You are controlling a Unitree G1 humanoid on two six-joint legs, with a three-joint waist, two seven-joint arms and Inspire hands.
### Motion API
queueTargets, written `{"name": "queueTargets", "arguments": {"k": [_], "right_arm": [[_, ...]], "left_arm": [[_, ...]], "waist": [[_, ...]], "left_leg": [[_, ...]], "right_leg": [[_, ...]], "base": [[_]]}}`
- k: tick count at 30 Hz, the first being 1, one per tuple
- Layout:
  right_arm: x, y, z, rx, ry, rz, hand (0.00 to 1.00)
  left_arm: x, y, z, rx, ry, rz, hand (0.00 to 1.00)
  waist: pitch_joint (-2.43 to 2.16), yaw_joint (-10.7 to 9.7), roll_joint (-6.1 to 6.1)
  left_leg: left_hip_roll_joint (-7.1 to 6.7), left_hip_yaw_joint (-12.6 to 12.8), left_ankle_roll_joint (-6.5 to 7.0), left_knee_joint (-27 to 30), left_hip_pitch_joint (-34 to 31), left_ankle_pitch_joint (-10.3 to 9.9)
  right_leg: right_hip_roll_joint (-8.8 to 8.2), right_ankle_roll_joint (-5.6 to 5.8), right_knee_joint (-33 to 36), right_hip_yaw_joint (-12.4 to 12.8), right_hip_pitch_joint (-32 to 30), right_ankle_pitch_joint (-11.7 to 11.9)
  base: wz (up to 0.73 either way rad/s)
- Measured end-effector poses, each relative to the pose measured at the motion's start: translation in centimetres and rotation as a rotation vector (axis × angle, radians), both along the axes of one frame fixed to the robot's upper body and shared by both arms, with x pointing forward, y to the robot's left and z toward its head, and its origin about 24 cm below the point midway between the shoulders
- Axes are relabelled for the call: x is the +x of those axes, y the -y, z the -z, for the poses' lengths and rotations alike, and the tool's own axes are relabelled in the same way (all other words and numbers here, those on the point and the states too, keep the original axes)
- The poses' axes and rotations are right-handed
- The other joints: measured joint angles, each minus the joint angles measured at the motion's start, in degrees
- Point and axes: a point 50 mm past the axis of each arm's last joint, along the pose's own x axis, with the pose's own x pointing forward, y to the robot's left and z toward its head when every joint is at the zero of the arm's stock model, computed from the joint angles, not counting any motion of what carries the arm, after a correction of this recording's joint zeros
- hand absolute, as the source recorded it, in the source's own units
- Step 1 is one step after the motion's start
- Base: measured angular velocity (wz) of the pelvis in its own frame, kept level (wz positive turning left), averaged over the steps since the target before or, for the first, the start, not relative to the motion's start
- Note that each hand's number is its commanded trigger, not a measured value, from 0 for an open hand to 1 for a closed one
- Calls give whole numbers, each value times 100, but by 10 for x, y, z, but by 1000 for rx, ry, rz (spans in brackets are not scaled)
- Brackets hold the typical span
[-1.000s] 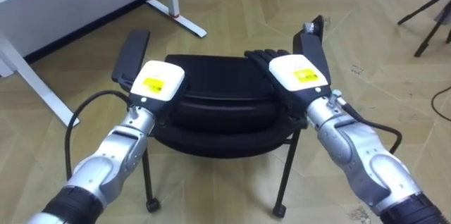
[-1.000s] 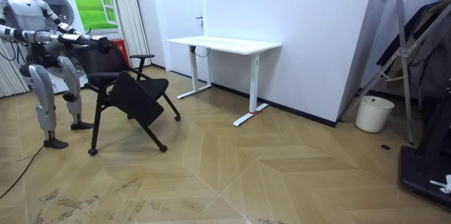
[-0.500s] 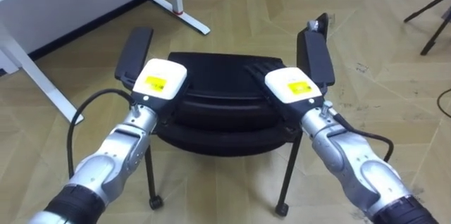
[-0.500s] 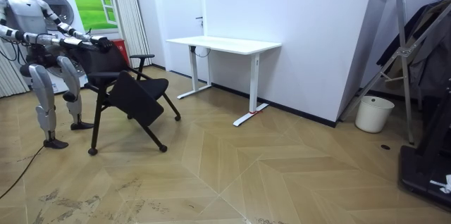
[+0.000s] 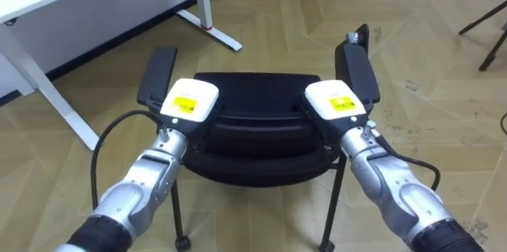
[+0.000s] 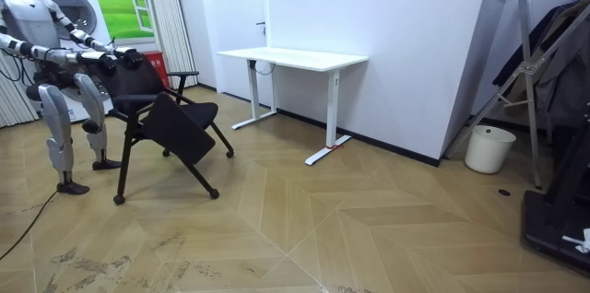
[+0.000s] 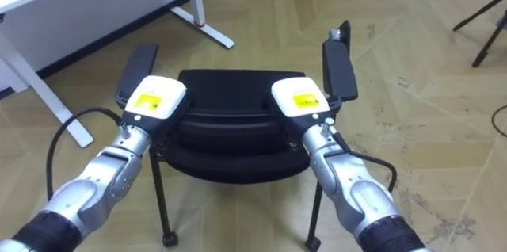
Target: Push chair
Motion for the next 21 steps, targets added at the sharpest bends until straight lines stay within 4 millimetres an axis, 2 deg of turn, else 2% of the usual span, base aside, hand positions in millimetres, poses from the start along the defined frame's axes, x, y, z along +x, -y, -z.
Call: {"name": "queueTargets", "arguments": {"k": [17, 21], "right_arm": [[0, 1, 1, 3, 12, 3, 100], [-1, 1, 3, 7, 6, 8, 100]], "left_arm": [[1, 1, -1, 3, 7, -3, 100], [0, 1, -1, 6, 4, -2, 100]], "waist": [[2, 31, -51], [-12, 35, -87]], "left_leg": [[2, 4, 0, 13, -33, 0], [2, 2, 0, 23, -26, 0]], "right_leg": [[-2, 0, -1, -1, -31, 0], [-1, 0, -4, -4, -14, 0]], "base": [[0], [0]]}}
